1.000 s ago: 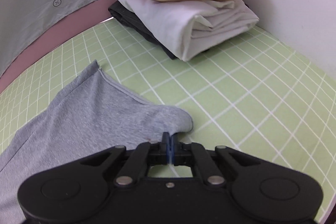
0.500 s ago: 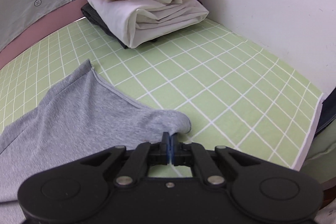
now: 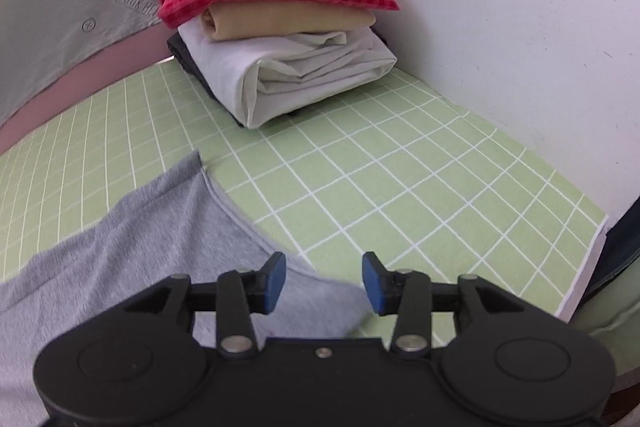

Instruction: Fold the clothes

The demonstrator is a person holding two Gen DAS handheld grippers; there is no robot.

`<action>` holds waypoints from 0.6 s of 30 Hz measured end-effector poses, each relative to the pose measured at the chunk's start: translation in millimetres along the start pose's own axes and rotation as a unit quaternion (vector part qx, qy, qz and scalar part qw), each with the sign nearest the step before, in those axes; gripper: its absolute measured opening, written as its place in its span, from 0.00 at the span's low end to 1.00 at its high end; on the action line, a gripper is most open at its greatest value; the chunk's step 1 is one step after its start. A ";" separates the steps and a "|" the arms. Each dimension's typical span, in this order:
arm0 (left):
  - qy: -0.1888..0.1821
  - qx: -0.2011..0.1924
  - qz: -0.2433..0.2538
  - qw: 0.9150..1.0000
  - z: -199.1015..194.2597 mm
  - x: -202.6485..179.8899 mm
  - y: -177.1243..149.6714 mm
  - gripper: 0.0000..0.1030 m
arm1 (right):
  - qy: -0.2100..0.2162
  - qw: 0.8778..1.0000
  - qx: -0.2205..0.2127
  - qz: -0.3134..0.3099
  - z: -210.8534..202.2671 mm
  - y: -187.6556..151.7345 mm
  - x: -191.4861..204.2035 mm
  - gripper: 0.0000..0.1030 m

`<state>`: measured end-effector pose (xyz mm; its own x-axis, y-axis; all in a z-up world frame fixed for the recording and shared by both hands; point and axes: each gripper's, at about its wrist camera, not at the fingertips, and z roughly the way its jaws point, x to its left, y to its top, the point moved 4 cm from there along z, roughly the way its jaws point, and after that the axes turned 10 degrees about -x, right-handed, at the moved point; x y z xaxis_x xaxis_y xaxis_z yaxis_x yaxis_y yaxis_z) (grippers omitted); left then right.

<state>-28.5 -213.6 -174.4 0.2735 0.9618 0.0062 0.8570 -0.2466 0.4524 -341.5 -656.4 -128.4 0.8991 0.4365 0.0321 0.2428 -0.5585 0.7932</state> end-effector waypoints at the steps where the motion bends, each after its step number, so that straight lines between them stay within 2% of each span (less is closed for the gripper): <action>1: 0.001 -0.001 -0.002 1.000 -0.2 0.3 -0.2 1.00 | 0.004 1.000 -0.005 0.004 1.2 7.4 -0.6 0.43; 5: 0.007 -0.015 -0.013 1.000 -2.7 0.5 -2.6 1.00 | 0.037 0.999 -0.013 -0.018 17.9 25.1 6.9 0.51; 13: 0.022 -0.005 -0.042 0.999 -5.7 1.8 -1.9 1.00 | 0.129 0.988 0.027 -0.076 82.8 26.4 42.0 0.53; 18: 0.031 0.000 -0.061 0.998 -7.2 2.6 -2.6 1.00 | 0.153 0.984 0.039 -0.083 104.1 28.4 63.4 0.63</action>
<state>-33.1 -209.6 -169.1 0.1399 0.9901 0.0069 0.8824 -0.1278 0.4529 -239.7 -718.0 -167.2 0.6956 0.7118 0.0973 0.4149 -0.5086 0.7545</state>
